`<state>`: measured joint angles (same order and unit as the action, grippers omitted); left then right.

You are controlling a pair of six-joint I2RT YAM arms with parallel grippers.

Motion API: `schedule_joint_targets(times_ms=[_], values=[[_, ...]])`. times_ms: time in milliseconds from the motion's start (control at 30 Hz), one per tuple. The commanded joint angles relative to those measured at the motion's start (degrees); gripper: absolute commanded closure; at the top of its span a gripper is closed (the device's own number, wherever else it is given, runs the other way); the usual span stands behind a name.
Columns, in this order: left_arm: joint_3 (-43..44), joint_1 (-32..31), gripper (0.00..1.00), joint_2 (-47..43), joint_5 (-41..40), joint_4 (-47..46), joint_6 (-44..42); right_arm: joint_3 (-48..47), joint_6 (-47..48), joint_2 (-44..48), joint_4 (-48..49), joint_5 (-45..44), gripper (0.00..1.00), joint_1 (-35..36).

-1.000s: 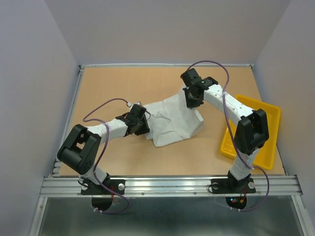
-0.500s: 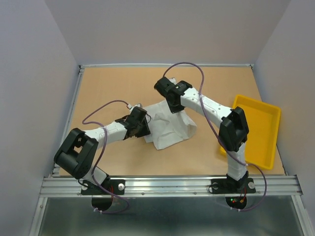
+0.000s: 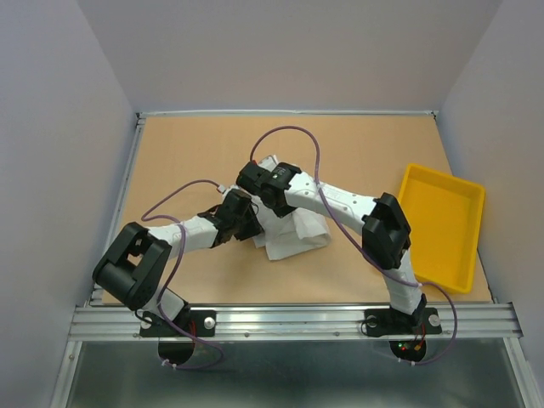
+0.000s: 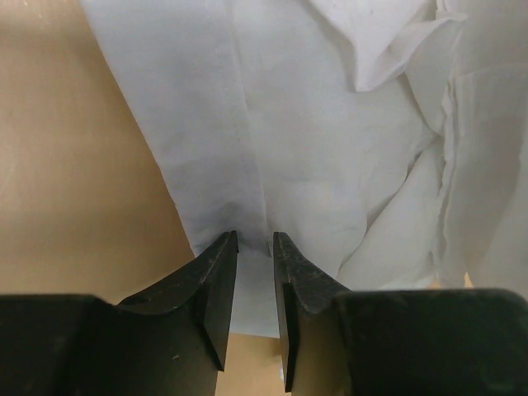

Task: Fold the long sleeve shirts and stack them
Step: Fold the shirt

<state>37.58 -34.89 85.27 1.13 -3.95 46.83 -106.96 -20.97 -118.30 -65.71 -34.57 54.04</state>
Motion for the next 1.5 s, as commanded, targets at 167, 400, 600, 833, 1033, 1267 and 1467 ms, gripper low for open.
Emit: schedule_joint_targets(times_ms=[167, 400, 600, 833, 1033, 1267, 1467], values=[[-5.06, -0.26, 0.64, -1.86, 3.18, -1.76, 3.88, -9.48, -5.48, -3.6, -2.49, -0.42, 0.96, 1.94], [-6.64, -0.26, 0.64, -3.98, 1.25, -1.33, 4.59, -12.22, -6.98, -7.47, -2.4, 3.18, 0.84, 1.86], [-6.73, -0.26, 0.63, -3.89, 0.46, -1.06, 4.67, -7.04, -6.63, -6.59, 0.23, 6.79, 0.63, 1.86], [-6.91, -0.26, 0.62, -4.15, 0.02, -1.07, 5.2, -5.19, -6.54, -1.76, 5.67, 12.77, 0.41, 1.95], [-7.26, -0.26, 0.61, -5.82, -0.33, -0.63, 5.73, -5.37, -6.8, 2.36, 9.19, 18.3, 0.3, 1.95], [-6.3, -0.17, 0.58, -9.33, -2.08, 2.45, 6.08, 0.6, -8.64, 10.8, 12.71, 16.91, 0.3, 1.77], [-5.06, 0.0, 0.48, -16.01, -4.55, 7.1, 6.26, 11.93, -10.67, 18.18, 17.36, 13.65, 0.34, 0.02]])
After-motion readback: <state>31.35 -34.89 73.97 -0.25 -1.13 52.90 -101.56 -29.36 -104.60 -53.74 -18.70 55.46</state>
